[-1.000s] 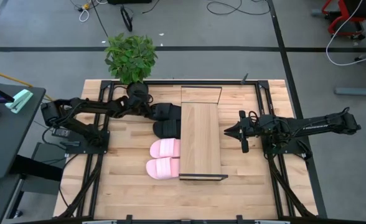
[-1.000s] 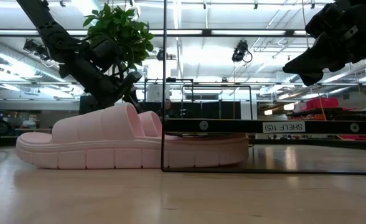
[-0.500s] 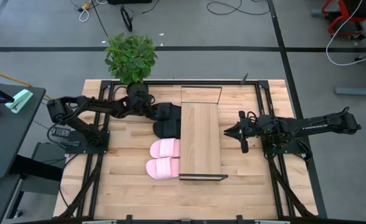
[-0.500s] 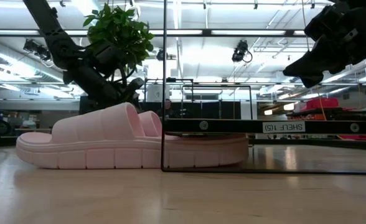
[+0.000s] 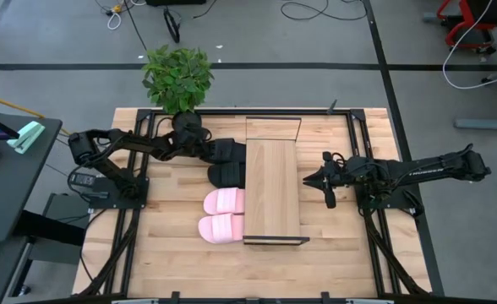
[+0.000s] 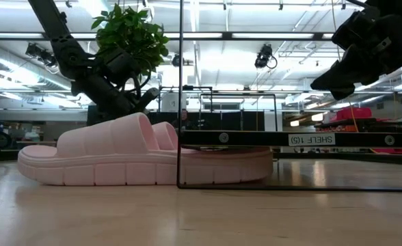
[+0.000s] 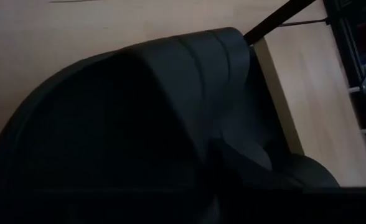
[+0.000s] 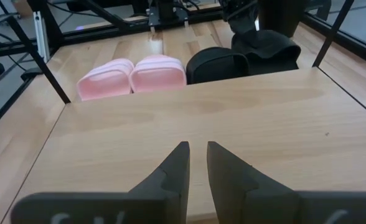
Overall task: Pick and place slides into the shelf
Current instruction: Put the top black slides on the shelf
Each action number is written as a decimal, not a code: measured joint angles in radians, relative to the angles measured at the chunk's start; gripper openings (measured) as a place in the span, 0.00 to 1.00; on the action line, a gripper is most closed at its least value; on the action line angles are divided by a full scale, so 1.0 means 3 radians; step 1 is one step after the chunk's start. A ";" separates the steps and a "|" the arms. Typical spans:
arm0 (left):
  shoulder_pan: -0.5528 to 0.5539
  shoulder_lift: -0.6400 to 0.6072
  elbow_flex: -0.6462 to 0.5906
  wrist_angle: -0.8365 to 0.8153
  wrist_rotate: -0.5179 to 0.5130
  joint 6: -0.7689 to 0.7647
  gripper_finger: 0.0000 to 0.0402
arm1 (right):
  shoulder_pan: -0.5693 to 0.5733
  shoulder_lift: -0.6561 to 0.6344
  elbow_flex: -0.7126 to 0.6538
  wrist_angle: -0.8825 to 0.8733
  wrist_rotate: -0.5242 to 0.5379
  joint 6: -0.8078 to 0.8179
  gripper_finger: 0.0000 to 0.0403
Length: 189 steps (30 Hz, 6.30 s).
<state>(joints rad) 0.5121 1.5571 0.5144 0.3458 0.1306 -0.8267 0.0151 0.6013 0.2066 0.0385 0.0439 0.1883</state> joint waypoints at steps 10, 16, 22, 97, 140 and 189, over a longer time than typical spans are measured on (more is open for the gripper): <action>-0.0032 -0.0001 -0.0001 -0.0020 -0.0146 0.0003 0.04 | 0.0000 0.0002 0.0000 -0.0002 0.0000 0.0014 0.15; -0.0043 -0.0196 -0.0002 -0.0303 -0.0200 0.0008 0.04 | 0.0000 0.0002 0.0000 -0.0002 -0.0001 0.0014 0.15; -0.0043 -0.0647 -0.0006 -0.0816 -0.0382 0.0112 0.04 | 0.0000 0.0001 0.0000 -0.0002 0.0000 0.0014 0.15; -0.0707 -0.0737 -0.0004 0.1017 -0.0641 -0.0793 0.04 | 0.0001 -0.0001 0.0000 0.0196 0.0511 -0.0646 0.14; -0.0520 0.0681 0.1016 0.0931 -0.0255 -0.0696 0.04 | 0.0004 -0.0001 0.0000 0.0298 0.0809 -0.1034 0.02; -0.0598 0.0705 0.1016 0.0710 -0.0445 -0.0650 0.06 | 0.0003 0.0000 0.0000 0.0213 0.0773 -0.1077 0.01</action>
<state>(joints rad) 0.3328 1.7687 0.8192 0.5589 -0.0029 -1.0217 0.0158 0.6014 0.2066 0.1024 0.2758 -0.1349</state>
